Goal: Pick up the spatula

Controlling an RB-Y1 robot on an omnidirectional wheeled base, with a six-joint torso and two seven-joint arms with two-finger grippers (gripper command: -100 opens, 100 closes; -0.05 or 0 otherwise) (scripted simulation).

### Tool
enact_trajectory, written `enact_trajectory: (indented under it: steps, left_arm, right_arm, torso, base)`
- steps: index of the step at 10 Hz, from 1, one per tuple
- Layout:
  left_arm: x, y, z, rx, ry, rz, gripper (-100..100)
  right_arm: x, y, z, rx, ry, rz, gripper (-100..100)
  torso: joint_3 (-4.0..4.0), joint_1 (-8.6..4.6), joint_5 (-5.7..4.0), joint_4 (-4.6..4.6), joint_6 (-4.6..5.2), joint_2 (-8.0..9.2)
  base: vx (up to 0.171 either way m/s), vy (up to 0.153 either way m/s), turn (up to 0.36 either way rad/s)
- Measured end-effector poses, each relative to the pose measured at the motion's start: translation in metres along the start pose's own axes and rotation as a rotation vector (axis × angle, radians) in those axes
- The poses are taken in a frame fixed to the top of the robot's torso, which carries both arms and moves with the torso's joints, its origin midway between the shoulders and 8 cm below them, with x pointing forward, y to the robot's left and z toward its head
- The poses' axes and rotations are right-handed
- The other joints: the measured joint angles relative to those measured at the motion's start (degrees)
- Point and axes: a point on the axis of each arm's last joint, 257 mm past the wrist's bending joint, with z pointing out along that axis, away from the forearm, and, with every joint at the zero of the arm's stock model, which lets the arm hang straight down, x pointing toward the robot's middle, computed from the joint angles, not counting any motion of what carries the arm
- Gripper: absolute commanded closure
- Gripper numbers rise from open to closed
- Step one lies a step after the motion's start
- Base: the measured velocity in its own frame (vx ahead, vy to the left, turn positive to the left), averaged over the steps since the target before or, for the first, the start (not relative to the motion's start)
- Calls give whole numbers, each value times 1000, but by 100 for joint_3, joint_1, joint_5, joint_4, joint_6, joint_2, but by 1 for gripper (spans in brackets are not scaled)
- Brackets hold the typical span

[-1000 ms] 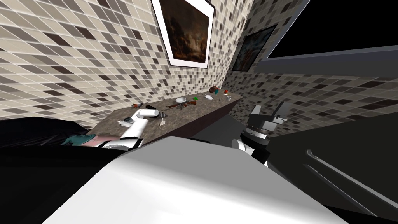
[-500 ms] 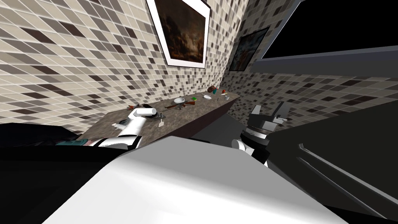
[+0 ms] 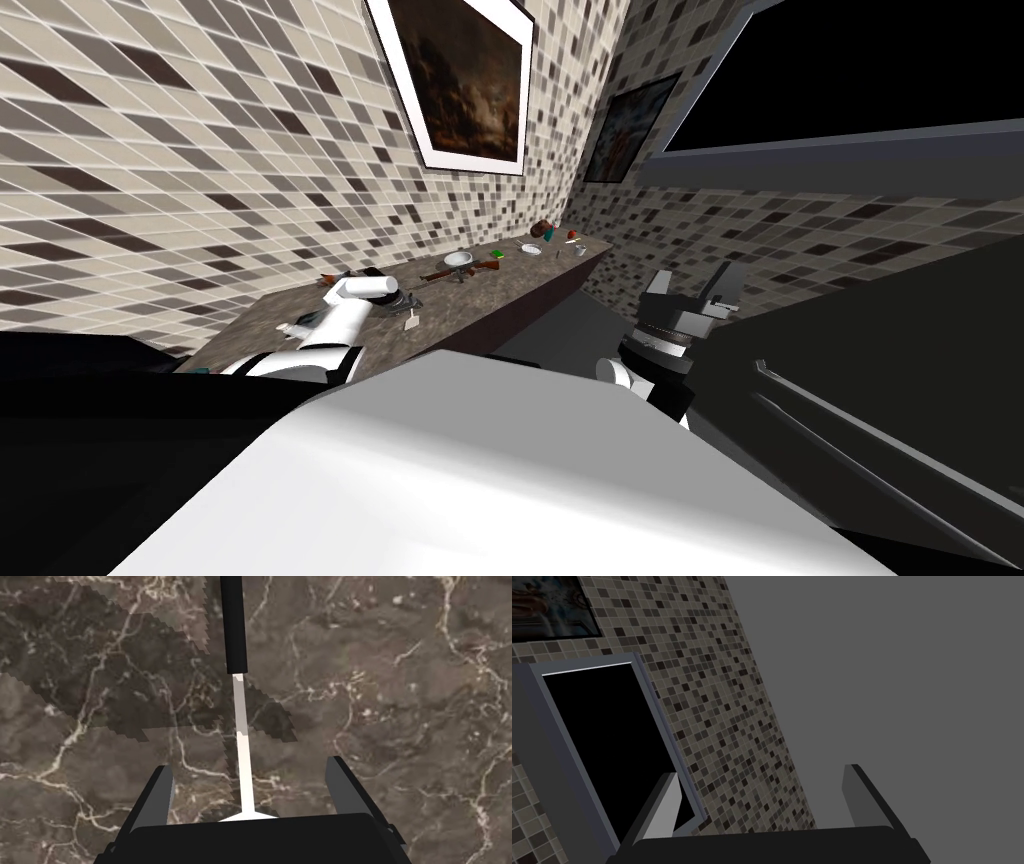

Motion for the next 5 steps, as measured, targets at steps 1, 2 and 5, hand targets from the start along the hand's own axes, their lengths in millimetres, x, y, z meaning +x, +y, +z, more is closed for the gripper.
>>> enact_trajectory:
  steps: [1,2,5]
  left_arm:
    - [-1,0,0,1,-3,-2,0]
    - [-1,0,0,1,-3,-2,-100]
    - [-10,-2,16,-1,-5,6,-100]
  right_arm:
    - [0,0,0,0,0,0,0]
    - [0,0,0,0,0,0,0]
    - [0,0,0,0,0,0,0]
  torso:
    - [0,-2,0,0,-1,0]
    - [0,-4,-1,0,-1,0]
    - [-9,-3,1,-4,-1,-14]
  base:
    - [0,0,0]
    - [31,5,36]
    - [30,4,26]
